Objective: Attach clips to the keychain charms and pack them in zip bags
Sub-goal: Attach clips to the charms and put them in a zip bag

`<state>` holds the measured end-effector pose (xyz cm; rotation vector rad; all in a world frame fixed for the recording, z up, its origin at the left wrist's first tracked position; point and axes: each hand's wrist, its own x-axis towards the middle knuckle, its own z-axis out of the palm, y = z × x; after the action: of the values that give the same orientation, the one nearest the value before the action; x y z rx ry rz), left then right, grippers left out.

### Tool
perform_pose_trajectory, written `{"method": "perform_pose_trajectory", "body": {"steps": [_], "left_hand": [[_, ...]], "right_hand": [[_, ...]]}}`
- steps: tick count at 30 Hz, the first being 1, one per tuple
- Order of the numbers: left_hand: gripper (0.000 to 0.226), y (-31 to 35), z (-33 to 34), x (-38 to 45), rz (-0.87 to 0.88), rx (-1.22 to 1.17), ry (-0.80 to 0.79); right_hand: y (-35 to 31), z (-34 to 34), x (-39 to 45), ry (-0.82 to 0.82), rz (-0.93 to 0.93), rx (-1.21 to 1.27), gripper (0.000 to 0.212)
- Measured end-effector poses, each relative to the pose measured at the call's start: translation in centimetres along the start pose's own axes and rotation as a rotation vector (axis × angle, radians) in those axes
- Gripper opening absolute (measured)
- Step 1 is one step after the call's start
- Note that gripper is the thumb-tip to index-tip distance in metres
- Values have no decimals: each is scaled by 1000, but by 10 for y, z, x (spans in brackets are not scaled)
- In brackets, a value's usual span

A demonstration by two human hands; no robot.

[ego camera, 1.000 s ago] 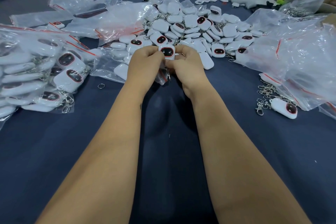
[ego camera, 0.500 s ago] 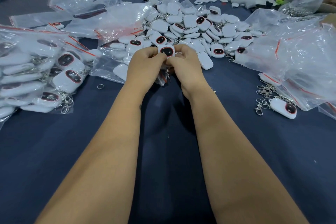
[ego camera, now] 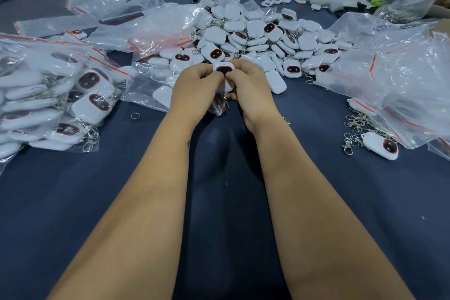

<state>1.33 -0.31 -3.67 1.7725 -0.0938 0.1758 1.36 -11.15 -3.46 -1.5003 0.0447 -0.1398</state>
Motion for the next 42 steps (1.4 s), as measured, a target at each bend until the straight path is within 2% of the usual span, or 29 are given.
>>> {"method": "perform_pose_trajectory", "body": {"steps": [9,17,21,28,32,37,39,42], "left_hand": [[31,2,-1,-1,-24,22,-3],[19,1,0,0,11,84,53],[20,2,1,-1,29,96,65],[19,4,0,-2,-45,-3,42],[38,4,1,-2,-55,-52,67],[40,0,-1,2,-50,16,92],[40,-1,-1,3,-40,54,99],[38,0,0,3,4,107,206]], "right_hand": [[0,0,0,18,-7,13,16],[2,1,1,10,-3,-9,20],[2,0,1,15,3,-10,21],[-2,1,-4,54,8,37,13],[-9,0,-6,85,72,219,9],[-13,-1,-5,80,75,412,19],[-13,1,-5,87,61,374,20],[-9,4,-6,106,0,133,21]]}}
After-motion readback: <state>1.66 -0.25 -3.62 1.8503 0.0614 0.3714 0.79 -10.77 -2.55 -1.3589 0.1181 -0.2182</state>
